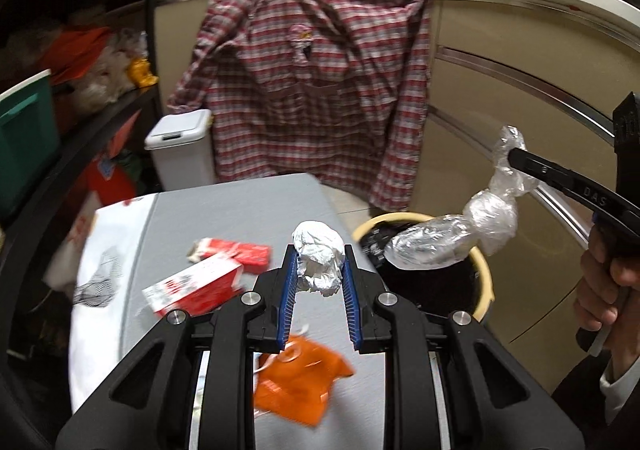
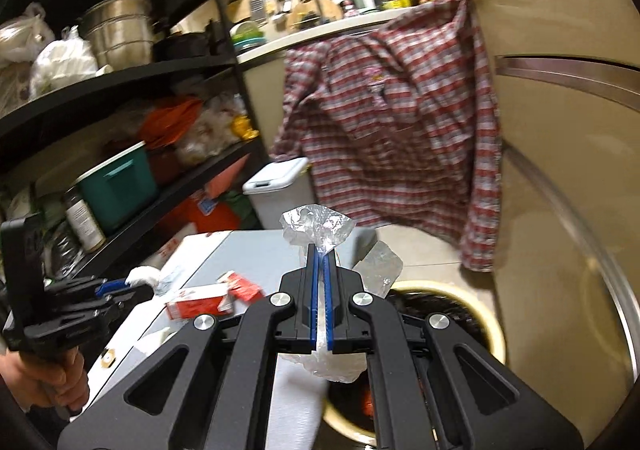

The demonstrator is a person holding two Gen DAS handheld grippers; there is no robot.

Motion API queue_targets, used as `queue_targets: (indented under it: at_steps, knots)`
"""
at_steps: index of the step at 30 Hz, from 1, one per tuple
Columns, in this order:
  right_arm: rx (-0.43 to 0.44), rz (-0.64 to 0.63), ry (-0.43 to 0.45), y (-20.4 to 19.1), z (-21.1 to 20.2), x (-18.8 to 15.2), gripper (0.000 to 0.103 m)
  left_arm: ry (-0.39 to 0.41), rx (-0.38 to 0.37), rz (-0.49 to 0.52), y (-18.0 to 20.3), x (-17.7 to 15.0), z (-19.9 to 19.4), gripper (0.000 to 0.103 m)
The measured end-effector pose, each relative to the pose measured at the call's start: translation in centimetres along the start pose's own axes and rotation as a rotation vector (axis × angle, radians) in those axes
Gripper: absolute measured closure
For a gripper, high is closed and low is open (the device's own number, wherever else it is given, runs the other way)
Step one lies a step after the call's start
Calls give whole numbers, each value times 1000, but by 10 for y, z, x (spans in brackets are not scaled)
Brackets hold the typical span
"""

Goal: Collect trash
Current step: 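Carry the tissue and clear plastic bag in both tools over the bin, then open both tools to drop the tissue and plastic bag into the bin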

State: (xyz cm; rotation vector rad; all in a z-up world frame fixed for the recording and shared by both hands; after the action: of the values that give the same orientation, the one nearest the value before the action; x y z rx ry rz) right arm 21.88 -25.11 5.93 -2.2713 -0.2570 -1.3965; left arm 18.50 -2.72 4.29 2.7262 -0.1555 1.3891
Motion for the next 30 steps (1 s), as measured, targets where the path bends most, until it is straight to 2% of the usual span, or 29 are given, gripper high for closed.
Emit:
queue_targets:
  at_steps: [15,30]
  knots:
    - [-109,39,1,47,-7,6,100,-27,-77,33,69,18,45,81]
    - [-156,48,-9,61,9,7,100,-52,-93,15,89,31,80,81]
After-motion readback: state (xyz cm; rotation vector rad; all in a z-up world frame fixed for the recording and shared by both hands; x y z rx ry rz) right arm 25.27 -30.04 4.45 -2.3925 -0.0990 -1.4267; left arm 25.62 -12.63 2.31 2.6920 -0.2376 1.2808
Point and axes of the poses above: each gripper's, at about its wrist camera, not at the fingertips, and z roughly the way its jaws point, y to its right, x to its top, the point moved 2 cm from there along z, roughly the way its jaws point, and after that the axes turned 6 degrees about x, right-handed, at the moved point
